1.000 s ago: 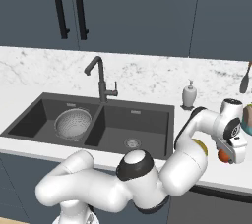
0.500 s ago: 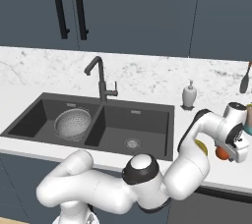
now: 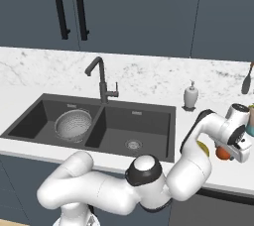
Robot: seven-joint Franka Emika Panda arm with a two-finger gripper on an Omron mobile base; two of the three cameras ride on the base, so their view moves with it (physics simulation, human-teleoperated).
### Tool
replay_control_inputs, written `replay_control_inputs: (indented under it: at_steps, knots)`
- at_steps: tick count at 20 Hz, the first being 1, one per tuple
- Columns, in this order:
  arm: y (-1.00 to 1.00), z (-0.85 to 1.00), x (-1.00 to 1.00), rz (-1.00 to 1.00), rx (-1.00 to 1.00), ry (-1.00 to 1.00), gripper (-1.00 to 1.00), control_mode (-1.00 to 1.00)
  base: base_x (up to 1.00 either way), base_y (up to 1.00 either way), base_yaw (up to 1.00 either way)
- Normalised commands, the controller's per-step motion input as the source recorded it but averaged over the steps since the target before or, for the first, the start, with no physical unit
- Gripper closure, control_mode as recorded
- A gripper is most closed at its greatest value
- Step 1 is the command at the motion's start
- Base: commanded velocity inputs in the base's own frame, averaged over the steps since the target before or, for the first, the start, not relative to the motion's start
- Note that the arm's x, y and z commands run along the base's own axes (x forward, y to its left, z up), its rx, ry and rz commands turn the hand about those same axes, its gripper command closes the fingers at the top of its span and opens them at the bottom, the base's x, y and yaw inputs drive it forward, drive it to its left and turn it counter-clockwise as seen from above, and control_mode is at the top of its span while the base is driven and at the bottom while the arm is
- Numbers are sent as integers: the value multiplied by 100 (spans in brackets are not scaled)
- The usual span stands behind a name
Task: Put the colander in the sink, put the orange, banana in the colander, and turn on the sink faucet and pour water over the colander.
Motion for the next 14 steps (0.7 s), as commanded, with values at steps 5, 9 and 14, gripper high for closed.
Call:
replay_control_inputs:
  at_steps: [5, 9, 14]
  knots:
    - [43, -26, 0, 4, 0, 0, 100, -100, 0, 0, 0]
    - [32, 4, -22, 2, 2, -12, 100, -100, 0, 0, 0]
    - [47, 87, -53, 7, 10, -31, 100, -100, 0, 0, 0]
